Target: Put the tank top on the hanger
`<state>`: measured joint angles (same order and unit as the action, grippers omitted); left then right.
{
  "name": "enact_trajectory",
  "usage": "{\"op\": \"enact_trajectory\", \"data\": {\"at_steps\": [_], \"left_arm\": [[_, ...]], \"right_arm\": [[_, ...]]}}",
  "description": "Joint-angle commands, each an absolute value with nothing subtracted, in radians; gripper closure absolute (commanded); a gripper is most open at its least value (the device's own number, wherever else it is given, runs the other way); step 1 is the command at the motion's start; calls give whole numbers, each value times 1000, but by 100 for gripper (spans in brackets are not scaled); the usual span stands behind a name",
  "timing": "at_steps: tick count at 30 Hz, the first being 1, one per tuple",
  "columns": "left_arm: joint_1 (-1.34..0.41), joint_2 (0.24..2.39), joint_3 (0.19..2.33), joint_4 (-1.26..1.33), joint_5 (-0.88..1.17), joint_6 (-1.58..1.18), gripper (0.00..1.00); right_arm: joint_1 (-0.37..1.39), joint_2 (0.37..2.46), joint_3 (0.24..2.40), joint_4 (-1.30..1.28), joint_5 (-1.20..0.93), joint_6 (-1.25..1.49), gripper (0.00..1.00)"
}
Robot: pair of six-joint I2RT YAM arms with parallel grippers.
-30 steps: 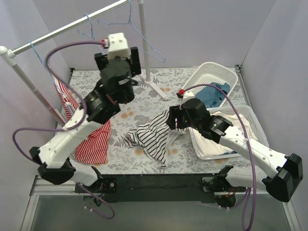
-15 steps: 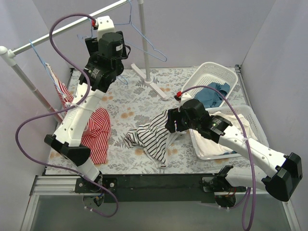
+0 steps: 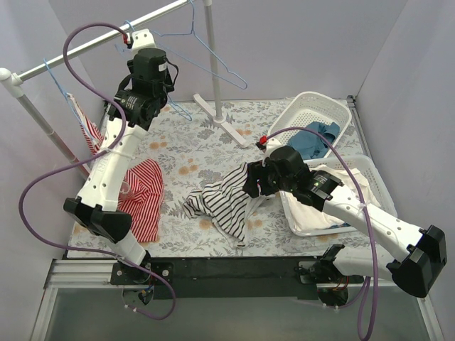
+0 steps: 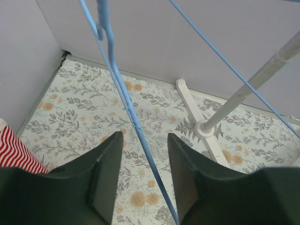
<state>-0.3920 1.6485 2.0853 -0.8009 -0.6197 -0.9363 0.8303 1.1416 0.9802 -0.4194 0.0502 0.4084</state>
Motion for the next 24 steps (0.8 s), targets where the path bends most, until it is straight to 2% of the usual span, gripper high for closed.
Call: {"op": "enact_trajectory", "data": {"at_steps": [1, 2, 3, 6, 7, 10, 19, 24], "left_arm": [[-393, 1628, 2057, -796, -620, -948, 62], [-393, 1628, 2057, -796, -623, -950, 64], [-394, 1628, 2063, -801, -618, -950, 71], [-394, 1626, 2078, -811, -614, -954, 83], [-393, 1623, 2086, -811, -612, -953, 91], [-394, 1624, 2118, -819, -612, -945, 100], [-407, 1579, 2197, -868, -555, -925, 100], [-407, 1467, 2082, -876, -459, -916, 100]], "right_arm": [[827, 1108, 977, -429, 9, 376, 30], [828, 1103, 977, -434, 11, 371, 30], [827, 1095, 980, -443, 14, 367, 30], [827, 1078, 982, -457, 25, 356, 30], [827, 1075, 982, -460, 28, 354, 30], [827, 1066, 986, -466, 28, 347, 30], [827, 1077, 1014, -483, 54, 313, 30], [827, 1088, 1023, -485, 81, 307, 30]]}}
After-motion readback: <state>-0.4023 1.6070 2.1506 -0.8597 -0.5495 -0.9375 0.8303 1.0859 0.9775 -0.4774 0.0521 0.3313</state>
